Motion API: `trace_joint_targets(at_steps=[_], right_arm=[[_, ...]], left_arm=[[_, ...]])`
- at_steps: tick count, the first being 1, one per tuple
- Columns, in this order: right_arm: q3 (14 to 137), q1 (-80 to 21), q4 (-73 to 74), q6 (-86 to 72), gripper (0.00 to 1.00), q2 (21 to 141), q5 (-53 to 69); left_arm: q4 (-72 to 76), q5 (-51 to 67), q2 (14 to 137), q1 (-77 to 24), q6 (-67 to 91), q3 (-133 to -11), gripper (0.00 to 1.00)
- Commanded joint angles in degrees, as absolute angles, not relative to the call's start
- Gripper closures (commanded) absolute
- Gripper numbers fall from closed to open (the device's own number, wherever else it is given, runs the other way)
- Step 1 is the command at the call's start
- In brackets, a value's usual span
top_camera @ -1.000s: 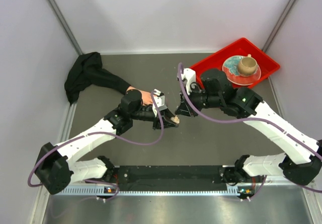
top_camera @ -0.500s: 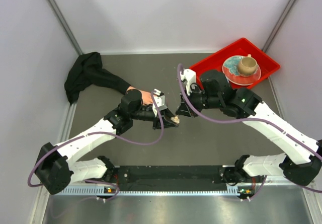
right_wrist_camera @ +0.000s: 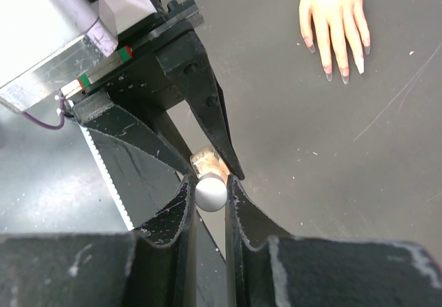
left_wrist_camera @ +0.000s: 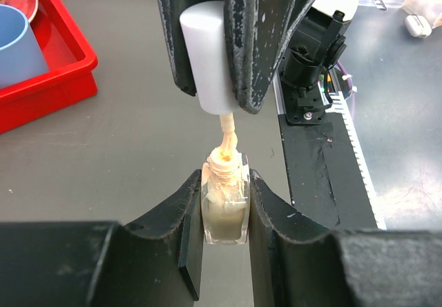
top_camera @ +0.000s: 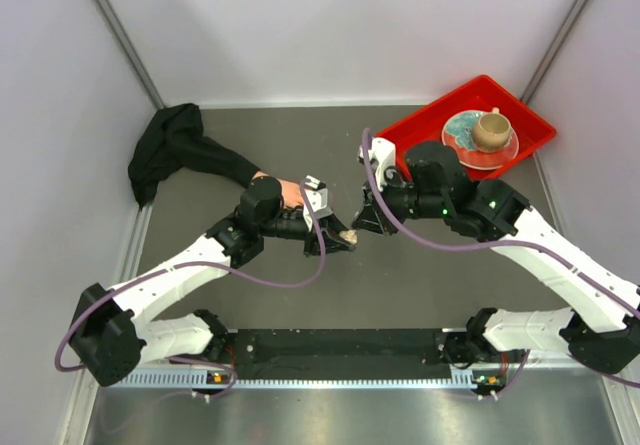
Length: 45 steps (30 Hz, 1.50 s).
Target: Paint the nails
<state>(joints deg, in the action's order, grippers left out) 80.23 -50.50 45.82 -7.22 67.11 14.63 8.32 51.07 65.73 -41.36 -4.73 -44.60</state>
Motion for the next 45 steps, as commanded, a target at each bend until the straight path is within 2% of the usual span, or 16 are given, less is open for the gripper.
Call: trace_joint_targets(at_steps=[1,28,45], right_arm=[[80.0,-51.2,43.7,-7.7,1.0,65.5,14.7],[81.1,-51.3,41.7,-8.0,1.0,68.6,14.8],[79.5,-51.7,42.8,-8.3,1.0,65.9,14.3]], left_arm=[[8.8,51.2,64.8,-41.6,-6.0,-47.4,1.0],[9.0,52.3,64.2,-41.6,-5.4,-47.0,1.0],[8.4,50.5,63.6,-41.6,-6.1,-47.1,1.0]])
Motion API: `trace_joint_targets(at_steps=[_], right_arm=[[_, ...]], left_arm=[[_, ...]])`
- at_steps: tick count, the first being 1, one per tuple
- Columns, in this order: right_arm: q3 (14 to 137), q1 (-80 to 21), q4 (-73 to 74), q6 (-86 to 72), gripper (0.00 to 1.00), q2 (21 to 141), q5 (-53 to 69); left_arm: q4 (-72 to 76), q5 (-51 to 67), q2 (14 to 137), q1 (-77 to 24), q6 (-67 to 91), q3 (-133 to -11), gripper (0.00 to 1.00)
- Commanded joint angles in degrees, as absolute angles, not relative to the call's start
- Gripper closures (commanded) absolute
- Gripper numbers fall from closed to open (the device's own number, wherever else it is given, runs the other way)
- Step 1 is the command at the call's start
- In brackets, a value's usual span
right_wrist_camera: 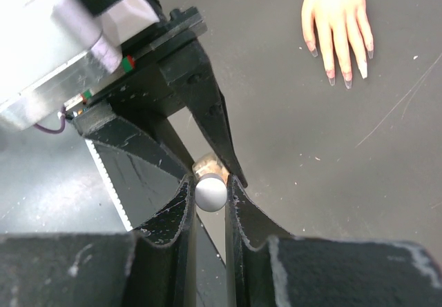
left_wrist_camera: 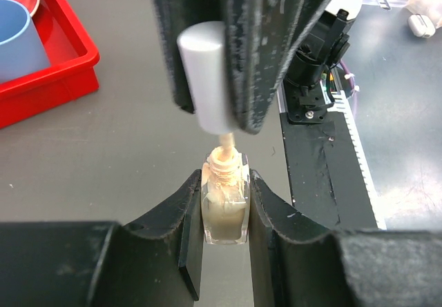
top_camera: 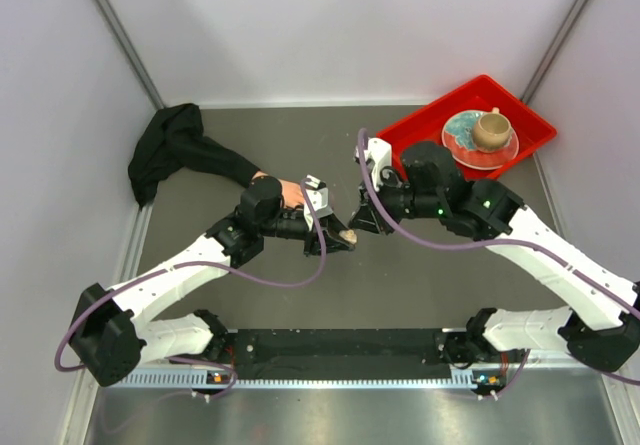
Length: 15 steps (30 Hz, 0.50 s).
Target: Paint the nails
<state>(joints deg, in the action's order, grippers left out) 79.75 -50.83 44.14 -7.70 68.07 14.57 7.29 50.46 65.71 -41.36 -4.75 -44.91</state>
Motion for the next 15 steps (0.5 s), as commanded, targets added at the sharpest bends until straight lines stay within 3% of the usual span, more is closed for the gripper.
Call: trace_joint_targets(at_steps=[1,15], right_arm=[[79.4,-51.7,42.7,-8.3,1.0,65.8,14.5],[79.6,-51.8,40.8,-9.0,1.0,67.1,13.9]], left_arm=[[8.4,50.5,63.6,-41.6,-6.1,-47.1,1.0],[8.3,51.0,63.5,-41.6,-5.8,-47.3,1.0]])
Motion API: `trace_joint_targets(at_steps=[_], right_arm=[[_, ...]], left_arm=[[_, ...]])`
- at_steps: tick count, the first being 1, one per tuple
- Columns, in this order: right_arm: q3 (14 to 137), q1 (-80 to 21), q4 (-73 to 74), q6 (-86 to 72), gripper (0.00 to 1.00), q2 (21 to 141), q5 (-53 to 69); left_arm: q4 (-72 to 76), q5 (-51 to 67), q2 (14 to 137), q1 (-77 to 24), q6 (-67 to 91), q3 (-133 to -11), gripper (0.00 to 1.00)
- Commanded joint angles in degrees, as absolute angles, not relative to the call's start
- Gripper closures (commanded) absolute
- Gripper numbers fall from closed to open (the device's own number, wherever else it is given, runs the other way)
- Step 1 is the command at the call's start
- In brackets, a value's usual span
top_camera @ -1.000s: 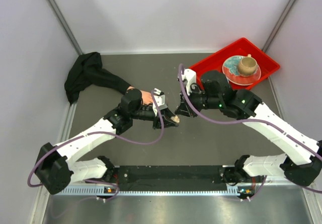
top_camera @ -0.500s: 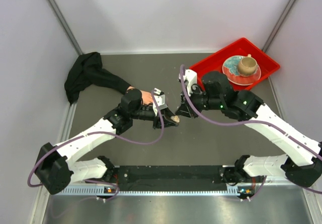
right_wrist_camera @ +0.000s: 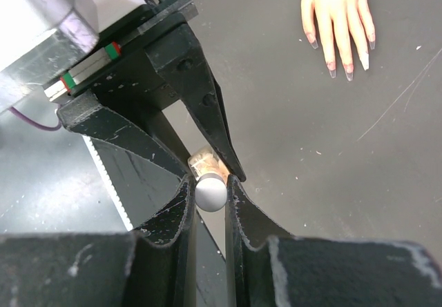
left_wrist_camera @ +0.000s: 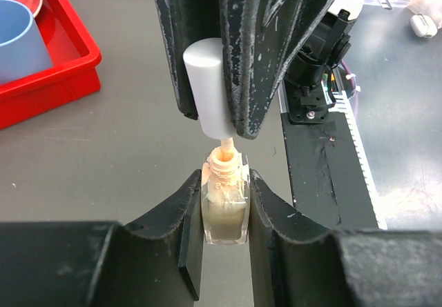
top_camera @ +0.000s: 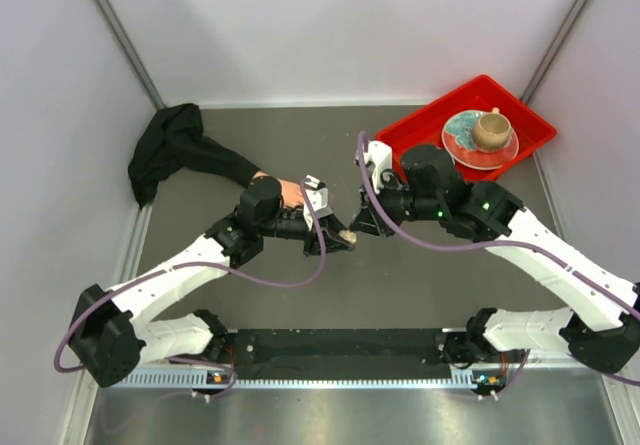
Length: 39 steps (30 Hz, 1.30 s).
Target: Paint the nails
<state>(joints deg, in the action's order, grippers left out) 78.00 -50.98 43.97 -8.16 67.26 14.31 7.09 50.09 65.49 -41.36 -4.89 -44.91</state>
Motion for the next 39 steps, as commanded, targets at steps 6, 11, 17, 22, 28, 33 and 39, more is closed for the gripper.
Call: trace_joint_targets(at_steps=[6,11,17,22,28,33,39], right_arm=[[79.8,-51.9,40.4,-9.0,1.0,67.4,13.6],[79.8,-51.9,40.3,-9.2,1.0,67.8,14.1],[78.8,-52.0,40.8,-9.1,1.0,67.2,14.0],[78.2,-52.4,40.7,-9.1,1.0,67.2,13.4],[76.6,-53.8,39.9,-9.9,1.0,67.1,10.6],[75.1,-58.2,37.4,-13.0,1.0,67.2,0.7],[72.5,-60.1,35.7,-20.5,1.0,66.9,-8.8]], left_arm=[[8.4,51.0,63.6,-41.6,-5.8,-47.4,1.0],[8.6,51.2,63.9,-41.6,-5.7,-47.4,1.0],[8.4,50.7,63.1,-41.6,-5.8,-47.2,1.0],[8.4,50.5,63.0,-41.7,-5.7,-47.2,1.0],[8.8,49.1,62.5,-41.6,-5.5,-47.1,1.0],[10.5,46.0,62.5,-41.6,-3.9,-46.8,1.0],[11.4,44.3,61.7,-41.6,-3.5,-46.0,1.0]])
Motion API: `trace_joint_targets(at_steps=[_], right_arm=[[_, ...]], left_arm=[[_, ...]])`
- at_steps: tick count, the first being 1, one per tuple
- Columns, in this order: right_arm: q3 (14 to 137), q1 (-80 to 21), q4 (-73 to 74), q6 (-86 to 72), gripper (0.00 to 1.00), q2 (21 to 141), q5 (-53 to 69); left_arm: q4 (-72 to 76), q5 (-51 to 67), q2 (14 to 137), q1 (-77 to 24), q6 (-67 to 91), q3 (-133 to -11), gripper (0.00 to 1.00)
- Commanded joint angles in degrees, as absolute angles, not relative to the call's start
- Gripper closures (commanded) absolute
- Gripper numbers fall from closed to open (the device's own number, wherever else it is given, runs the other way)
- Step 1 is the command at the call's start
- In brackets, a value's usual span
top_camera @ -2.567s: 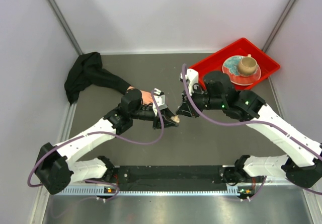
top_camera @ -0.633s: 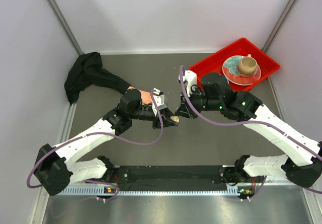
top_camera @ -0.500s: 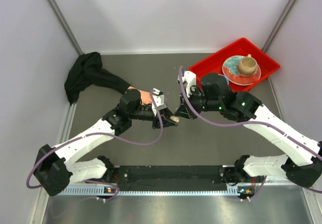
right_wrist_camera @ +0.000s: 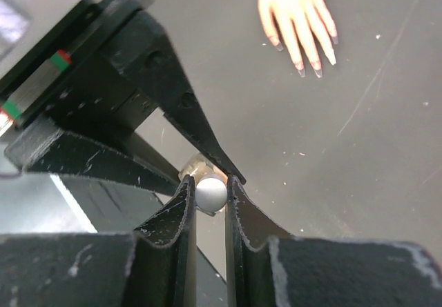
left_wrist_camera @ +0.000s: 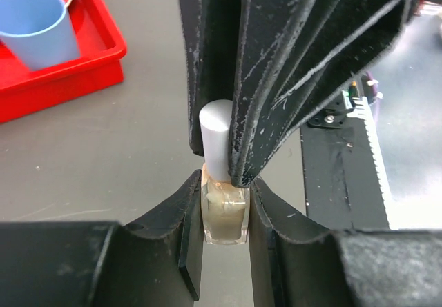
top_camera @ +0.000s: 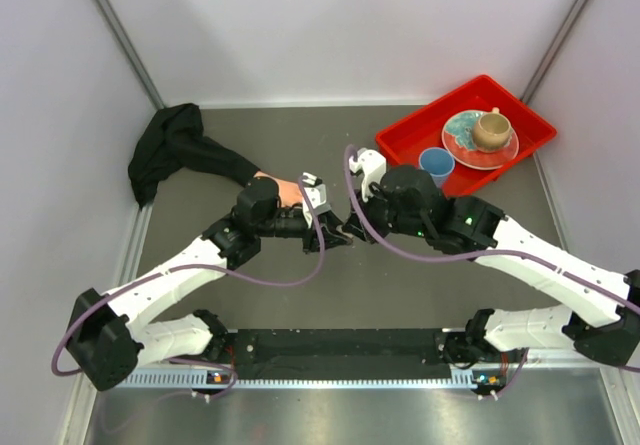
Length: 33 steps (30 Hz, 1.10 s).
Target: Paint the nails
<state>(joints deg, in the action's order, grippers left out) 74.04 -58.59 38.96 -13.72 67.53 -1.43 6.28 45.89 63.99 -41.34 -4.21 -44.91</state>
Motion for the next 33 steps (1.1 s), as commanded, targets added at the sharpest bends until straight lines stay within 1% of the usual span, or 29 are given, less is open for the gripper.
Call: trace_joint_targets(at_steps=[1,3,4,9,10,12,13,16,19,20,21,22,23,25,28,29,33], right_arm=[[72.2,-60.1,35.6,-21.4,1.0,66.7,-8.9],[72.5,-60.2,37.0,-23.7,0.99,66.6,-9.0],[73.6,-60.2,37.7,-24.3,0.9,66.7,-8.8],[83.4,-60.3,46.7,-26.3,0.63,70.4,-6.3],[84.2,-60.2,48.7,-26.5,0.53,70.4,-6.8],[85.8,-60.2,49.9,-26.9,0.44,69.9,-7.3],[86.3,-60.2,51.1,-27.0,0.38,69.7,-7.6],[88.4,-60.0,52.7,-26.5,0.31,68.9,-7.8],[91.1,-59.4,55.5,-23.4,0.3,68.4,-6.8],[91.4,-59.2,55.4,-19.4,0.3,68.0,-5.5],[91.1,-59.0,55.1,-16.8,0.33,67.7,-3.5],[90.9,-58.5,54.8,-14.4,0.41,67.2,2.3],[90.6,-58.4,54.7,-9.5,0.44,67.0,5.6],[89.8,-58.4,54.2,-5.6,0.48,66.7,12.4],[89.3,-55.8,54.0,-2.1,0.56,67.0,17.7],[89.1,-54.4,53.6,-1.2,0.57,66.9,19.0],[87.4,-53.4,51.2,-0.3,0.58,66.9,23.1]], left_arm=[[11.9,43.9,61.5,-41.6,-3.4,-45.7,1.0],[12.3,43.0,61.0,-41.6,-3.3,-45.1,1.0],[12.5,42.9,61.0,-41.6,-3.3,-45.0,1.0],[13.2,43.8,61.9,-41.6,-2.7,-44.8,1.0],[13.2,43.7,62.0,-41.6,-2.6,-45.0,1.0],[12.9,43.9,62.1,-41.6,-2.5,-45.1,1.0],[12.8,44.0,62.0,-41.6,-2.5,-45.0,1.0],[12.4,44.6,61.7,-41.6,-2.5,-44.9,1.0],[11.5,46.5,61.7,-41.6,-2.4,-45.3,1.0],[11.6,48.9,61.8,-41.6,-1.8,-45.4,1.0],[11.6,50.4,61.9,-41.6,-1.3,-45.6,1.0],[12.0,51.9,62.0,-41.6,-0.2,-45.9,1.0],[12.5,55.7,62.3,-41.6,0.0,-46.2,1.0],[13.5,59.5,62.8,-41.6,4.1,-46.9,1.0],[13.4,65.2,63.8,-41.6,7.1,-48.4,1.0],[13.4,65.9,63.6,-41.6,7.7,-48.7,1.0],[13.3,67.1,62.3,-41.6,8.6,-48.7,1.0]])
